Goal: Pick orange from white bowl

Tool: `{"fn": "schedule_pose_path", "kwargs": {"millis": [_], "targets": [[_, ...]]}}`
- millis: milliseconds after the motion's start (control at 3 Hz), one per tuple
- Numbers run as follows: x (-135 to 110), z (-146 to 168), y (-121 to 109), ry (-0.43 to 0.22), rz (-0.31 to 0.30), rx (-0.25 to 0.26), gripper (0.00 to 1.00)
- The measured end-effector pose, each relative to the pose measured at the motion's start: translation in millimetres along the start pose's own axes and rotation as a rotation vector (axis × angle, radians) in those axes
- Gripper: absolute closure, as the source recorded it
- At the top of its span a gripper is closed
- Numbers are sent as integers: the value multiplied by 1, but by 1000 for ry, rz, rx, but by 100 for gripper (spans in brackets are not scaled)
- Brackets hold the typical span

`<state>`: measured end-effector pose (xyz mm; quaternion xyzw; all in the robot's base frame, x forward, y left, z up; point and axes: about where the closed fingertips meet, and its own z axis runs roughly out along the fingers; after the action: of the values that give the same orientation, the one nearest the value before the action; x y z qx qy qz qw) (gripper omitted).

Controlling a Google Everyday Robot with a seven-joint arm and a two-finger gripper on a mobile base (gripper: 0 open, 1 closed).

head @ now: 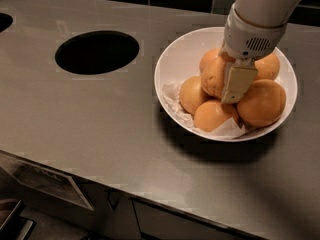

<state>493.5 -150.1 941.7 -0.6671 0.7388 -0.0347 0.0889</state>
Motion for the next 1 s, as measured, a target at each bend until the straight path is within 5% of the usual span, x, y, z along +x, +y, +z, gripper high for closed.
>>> {"fn": "schedule_pose_path", "kwargs": {"millis": [1000], "targets": [[-7,2,-3,-7,-11,-10,39]]}}
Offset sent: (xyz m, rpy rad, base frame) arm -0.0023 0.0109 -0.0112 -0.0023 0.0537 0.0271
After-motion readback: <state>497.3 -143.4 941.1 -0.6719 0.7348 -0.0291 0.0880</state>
